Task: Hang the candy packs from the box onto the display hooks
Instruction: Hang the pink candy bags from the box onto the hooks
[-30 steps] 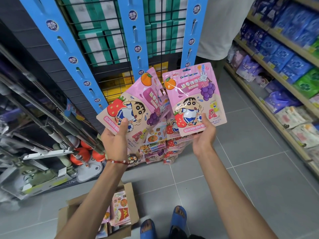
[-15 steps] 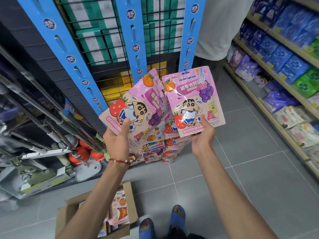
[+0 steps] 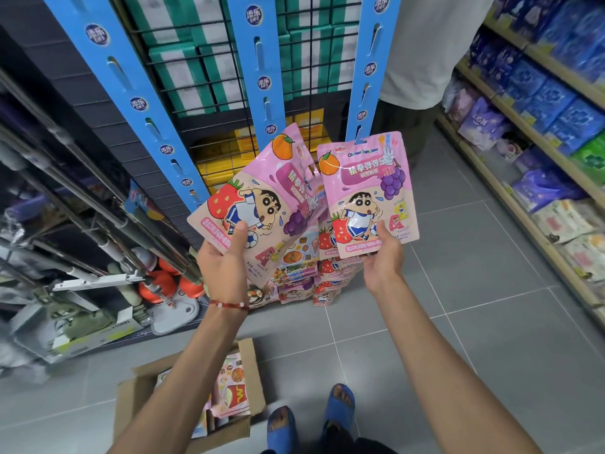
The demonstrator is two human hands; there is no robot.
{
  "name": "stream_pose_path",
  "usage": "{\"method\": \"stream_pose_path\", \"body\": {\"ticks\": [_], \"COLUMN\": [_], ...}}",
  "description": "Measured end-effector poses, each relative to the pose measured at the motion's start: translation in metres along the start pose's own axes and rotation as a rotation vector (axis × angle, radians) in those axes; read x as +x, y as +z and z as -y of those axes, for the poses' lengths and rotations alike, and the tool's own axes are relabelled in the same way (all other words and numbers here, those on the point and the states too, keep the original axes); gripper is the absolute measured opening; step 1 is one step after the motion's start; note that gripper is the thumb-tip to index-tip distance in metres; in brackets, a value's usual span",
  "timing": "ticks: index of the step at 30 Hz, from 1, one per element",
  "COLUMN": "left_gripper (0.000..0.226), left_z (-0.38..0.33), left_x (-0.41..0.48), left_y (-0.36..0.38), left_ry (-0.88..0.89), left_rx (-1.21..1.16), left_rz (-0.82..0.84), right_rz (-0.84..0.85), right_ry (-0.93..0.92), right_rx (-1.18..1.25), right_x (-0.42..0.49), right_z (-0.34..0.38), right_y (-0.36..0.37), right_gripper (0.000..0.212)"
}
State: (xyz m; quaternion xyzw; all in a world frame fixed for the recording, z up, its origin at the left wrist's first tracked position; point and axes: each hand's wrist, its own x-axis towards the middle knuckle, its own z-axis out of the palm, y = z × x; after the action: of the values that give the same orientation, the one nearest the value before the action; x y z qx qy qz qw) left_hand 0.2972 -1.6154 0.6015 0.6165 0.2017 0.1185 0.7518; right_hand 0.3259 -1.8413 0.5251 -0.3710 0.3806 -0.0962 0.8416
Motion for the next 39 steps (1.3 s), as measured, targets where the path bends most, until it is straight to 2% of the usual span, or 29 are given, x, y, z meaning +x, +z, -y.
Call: {"method": "stream_pose_path", "body": {"ticks": [9,14,16,23,26,32,39], "left_gripper": [0.009,0.011,0.009,0.010,0.010,0.022,0.024], "left_z": [-0.011,-0.017,-0.020,-0.025,-0.028,-0.036,-0.026], "left_x": [-0.004,-0.009,-0.009,-0.015,-0.015,-0.015,-0.018], "left_y": [-0.009,-0.019,-0.025,-0.016,0.001,0.040,0.094], "left_ry": [0.059,0.104,0.085,-0.113,-0.168,-0.185,-0.255], "left_rx": [-0.037,-0.058,-0.088,-0.280,-0.287,-0.359,-0.478], "left_rz": [0.024,0.019,0.027,0.180,0.266,0.314,0.289], "right_rz": [0.027,0.078,0.124,0.362,0.342,0.243,0.239], "right_ry": [0.171,0.209,0.217,0.249,0.206,0.183,0.200], "right_rx": [-0.127,-0.211,-0.223,-0.208,-0.242,-0.276,-0.241], "right_x": [-0.008,-0.024,-0.036,-0.085,-0.093,-0.079,-0.039], "right_z": [-0.016,-0.025,-0.029,-0.033,-0.026,-0.003,0.038], "right_y": [-0.004,-0.003,0.000,0.018,0.012,-0.008,-0.010], "right_gripper": [0.037,0.029,0.034,0.027,0.026,0.026,0.036]}}
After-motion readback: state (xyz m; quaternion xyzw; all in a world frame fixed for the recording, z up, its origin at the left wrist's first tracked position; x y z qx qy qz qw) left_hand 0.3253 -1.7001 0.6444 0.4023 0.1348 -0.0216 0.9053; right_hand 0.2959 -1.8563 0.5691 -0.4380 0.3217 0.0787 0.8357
